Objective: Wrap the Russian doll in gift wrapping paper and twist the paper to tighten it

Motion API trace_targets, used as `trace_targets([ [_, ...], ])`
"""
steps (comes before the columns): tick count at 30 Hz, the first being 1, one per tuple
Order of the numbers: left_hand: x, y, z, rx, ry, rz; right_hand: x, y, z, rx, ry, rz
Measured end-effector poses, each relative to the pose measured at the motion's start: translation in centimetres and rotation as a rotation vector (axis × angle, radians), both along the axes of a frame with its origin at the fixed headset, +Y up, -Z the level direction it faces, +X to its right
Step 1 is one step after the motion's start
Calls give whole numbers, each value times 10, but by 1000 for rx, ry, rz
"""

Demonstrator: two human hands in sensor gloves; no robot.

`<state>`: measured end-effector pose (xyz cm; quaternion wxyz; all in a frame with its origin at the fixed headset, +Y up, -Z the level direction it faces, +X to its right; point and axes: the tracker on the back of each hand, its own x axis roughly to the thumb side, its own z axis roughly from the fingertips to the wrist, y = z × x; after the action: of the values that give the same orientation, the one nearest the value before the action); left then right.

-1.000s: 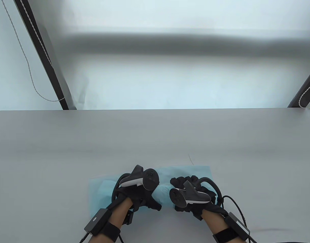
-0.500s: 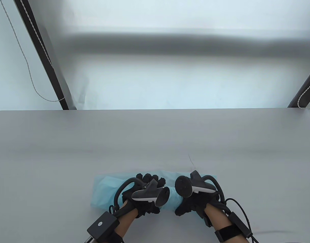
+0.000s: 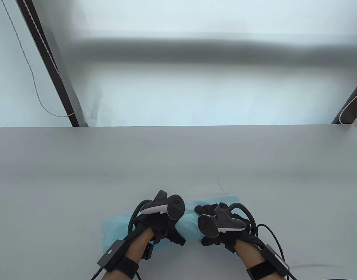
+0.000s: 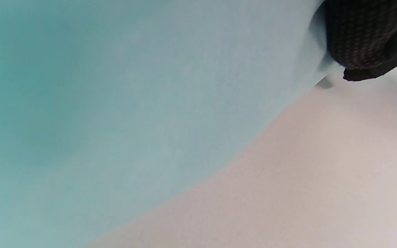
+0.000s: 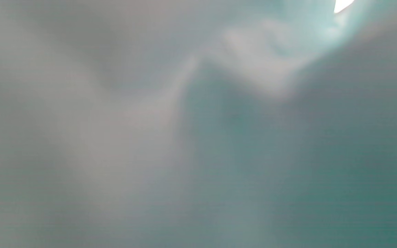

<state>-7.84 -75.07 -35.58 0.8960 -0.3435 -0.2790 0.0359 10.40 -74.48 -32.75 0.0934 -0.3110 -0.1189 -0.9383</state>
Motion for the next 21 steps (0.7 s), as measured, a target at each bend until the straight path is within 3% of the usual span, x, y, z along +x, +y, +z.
trace_targets([
  [2,0,0,3,7,-11,-5,1,-1,-2,-47,-12,-45],
  [7,12,5,21,160,-51,-185,4,1,-5,-123,-48,-60],
  [11,25,5,31,319,-91,-271,12,-2,-13,-272,-130,-108],
  [15,28,7,32,426,-140,-255,18,-6,-17,-323,-149,-128],
  [17,27,8,28,427,-143,-205,19,-6,-18,-332,-156,-129],
  [21,19,6,15,316,-112,-128,17,0,-12,-181,-91,-127],
])
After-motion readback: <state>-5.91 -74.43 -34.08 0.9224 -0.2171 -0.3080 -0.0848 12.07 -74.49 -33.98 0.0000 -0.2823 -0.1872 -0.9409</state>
